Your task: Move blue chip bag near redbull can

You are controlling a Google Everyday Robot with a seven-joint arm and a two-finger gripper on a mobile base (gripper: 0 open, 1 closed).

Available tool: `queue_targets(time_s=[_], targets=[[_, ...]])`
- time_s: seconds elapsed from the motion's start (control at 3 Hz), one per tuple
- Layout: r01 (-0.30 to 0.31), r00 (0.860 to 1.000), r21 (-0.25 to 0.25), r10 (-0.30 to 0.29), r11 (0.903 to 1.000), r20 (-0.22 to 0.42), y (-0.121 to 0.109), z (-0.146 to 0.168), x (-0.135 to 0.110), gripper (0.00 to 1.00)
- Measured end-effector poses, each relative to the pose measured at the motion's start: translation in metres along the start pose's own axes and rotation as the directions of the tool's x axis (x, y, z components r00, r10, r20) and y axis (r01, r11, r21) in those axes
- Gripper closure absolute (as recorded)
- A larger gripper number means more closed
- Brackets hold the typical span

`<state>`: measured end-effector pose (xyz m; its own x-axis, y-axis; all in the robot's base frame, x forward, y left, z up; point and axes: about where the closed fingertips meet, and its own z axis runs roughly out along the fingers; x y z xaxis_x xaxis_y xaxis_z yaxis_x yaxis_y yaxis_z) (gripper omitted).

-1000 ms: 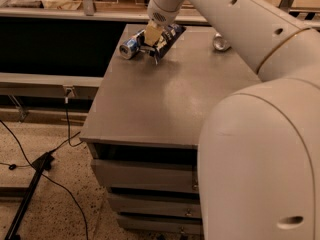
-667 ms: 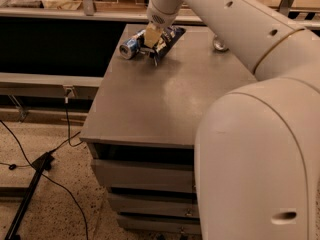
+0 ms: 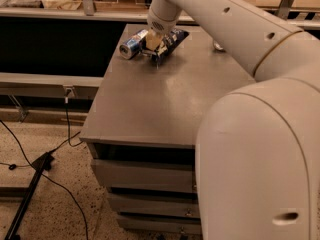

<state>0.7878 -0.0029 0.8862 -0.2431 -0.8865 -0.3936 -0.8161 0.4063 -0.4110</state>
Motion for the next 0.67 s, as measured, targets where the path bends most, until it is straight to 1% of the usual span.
queue_targets(time_s=[0.33,0.67], targets=[[0.001,1.000,-0.004,-0.001,1.0000,-0.003,0.0017,0.0031,0.0002,0.04],[0.002,1.000,-0.007,-0.002,1.0000,-0.004,0.0025,0.0047,0.0004,0.00]])
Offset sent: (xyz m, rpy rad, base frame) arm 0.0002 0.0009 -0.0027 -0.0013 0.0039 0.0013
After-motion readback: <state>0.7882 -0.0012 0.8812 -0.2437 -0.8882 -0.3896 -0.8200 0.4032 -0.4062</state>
